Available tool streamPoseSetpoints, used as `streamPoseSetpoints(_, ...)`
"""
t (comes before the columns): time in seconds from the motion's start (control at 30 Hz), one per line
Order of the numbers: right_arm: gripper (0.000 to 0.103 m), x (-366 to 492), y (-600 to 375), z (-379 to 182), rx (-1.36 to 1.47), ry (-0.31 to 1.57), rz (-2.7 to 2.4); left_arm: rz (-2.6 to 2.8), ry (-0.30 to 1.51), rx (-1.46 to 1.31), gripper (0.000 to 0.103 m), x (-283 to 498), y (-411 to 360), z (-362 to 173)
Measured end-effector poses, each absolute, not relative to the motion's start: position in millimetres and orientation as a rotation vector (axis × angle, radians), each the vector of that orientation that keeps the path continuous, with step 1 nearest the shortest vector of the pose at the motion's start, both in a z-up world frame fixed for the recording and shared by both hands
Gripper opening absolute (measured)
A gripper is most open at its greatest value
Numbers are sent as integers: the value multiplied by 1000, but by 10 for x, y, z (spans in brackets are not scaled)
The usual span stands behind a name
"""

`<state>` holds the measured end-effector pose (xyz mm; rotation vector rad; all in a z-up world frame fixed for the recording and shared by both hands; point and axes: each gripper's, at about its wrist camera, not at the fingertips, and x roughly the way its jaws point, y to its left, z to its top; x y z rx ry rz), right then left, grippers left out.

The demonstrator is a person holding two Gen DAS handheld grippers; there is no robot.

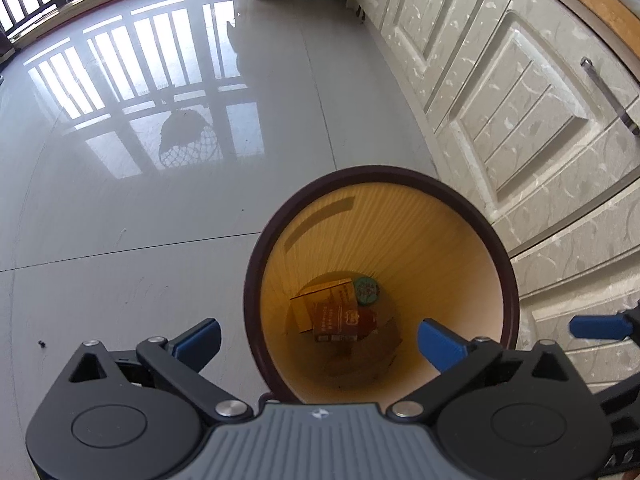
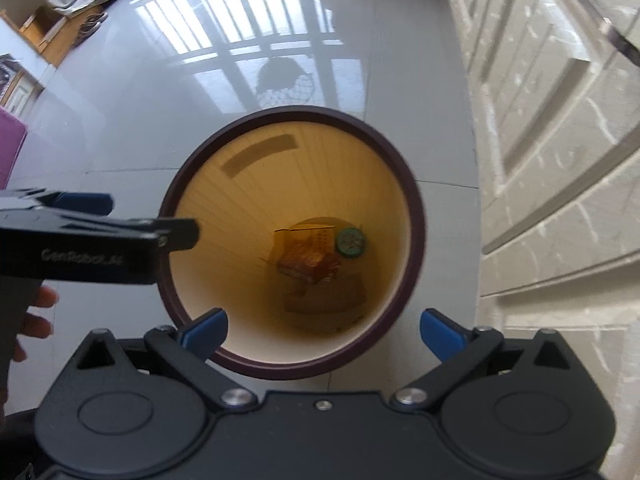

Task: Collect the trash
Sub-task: 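Move both open tools up from the wastebasket back toward the bench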

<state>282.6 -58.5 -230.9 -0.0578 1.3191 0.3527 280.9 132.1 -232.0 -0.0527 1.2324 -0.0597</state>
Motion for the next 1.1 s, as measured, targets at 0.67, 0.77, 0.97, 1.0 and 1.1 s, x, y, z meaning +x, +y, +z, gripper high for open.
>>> streamPoseSetpoints(0.67,103,2640,-798,-1854,-77,1228,267,9,1231,-42,103,2405,1474,-1907)
streamPoseSetpoints(0.77,103,2583,-829,-1768,-82,1212,263,14,1225,-25,103,2315,1453,-1811)
streamPoseSetpoints(0.97,103,2458,-877,-1578,-83,1171,253,29,1198,-24,103,2156,1439,-1621)
streamPoseSetpoints(1.0,103,2433,-891,-1544,-81,1164,252,30,1192,-25,103,2130,1434,-1587)
streamPoseSetpoints(1.1,103,2345,-918,-1438,-83,1133,252,33,1171,-33,103,2036,1417,-1483)
